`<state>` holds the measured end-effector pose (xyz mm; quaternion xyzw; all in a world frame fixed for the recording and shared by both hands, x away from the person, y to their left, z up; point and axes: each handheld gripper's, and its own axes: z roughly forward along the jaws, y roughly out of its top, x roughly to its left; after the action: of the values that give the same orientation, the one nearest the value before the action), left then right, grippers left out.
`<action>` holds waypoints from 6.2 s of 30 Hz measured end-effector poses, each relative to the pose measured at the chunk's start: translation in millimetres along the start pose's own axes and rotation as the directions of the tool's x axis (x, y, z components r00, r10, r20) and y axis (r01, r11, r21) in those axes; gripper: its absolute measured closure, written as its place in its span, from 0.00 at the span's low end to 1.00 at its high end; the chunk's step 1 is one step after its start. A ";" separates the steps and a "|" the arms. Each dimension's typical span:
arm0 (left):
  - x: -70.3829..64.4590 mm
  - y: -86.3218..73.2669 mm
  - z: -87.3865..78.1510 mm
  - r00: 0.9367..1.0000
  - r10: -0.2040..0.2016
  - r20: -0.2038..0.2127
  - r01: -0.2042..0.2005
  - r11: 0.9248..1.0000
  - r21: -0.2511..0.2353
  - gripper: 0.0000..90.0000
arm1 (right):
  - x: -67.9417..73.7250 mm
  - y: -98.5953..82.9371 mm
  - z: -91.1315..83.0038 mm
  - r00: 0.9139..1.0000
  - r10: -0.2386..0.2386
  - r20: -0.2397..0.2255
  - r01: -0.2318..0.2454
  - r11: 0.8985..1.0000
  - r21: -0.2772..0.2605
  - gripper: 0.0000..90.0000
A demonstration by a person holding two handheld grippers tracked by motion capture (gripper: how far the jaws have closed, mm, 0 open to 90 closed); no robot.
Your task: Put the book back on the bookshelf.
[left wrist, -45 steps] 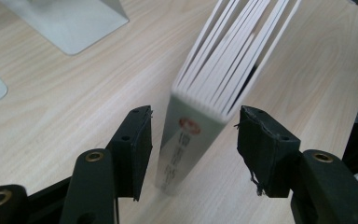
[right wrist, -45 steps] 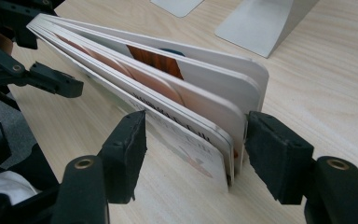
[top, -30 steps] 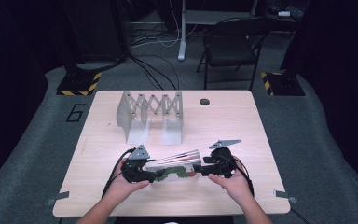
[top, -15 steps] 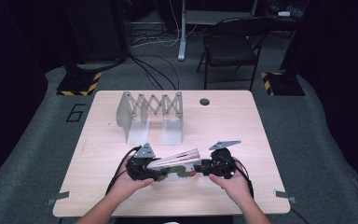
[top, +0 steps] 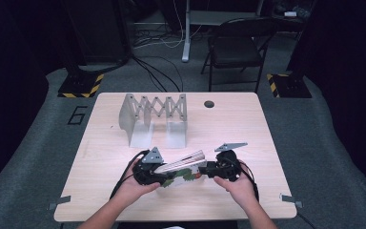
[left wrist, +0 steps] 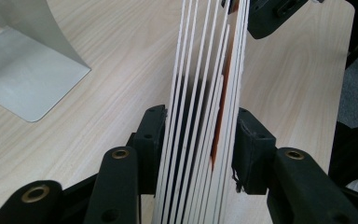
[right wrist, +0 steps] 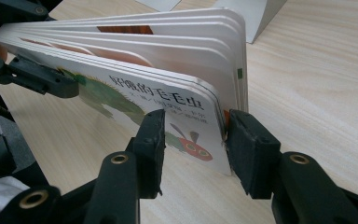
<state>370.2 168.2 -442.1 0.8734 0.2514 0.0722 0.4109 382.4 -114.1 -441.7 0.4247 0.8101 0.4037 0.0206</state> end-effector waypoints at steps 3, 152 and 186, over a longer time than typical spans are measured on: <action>-0.3 1.4 0.9 1.000 0.008 -0.004 -0.008 1.000 0.004 0.69 | -1.9 0.9 0.2 1.000 0.003 0.005 -0.003 1.000 -0.005 0.63; 81.4 -34.8 -112.2 0.824 -0.334 -0.458 0.279 0.942 -0.185 0.84 | -21.3 10.5 2.4 0.999 0.040 0.009 -0.039 0.998 -0.041 0.53; 109.0 -9.9 -67.6 0.728 -0.415 -0.546 0.329 0.910 -0.252 0.84 | -25.6 9.9 -0.5 0.999 0.055 -0.001 -0.055 0.997 -0.054 0.53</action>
<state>438.0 273.9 -414.3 0.7085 0.5304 0.2719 0.3779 405.2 -129.4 -442.6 0.4460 0.7870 0.4258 0.0212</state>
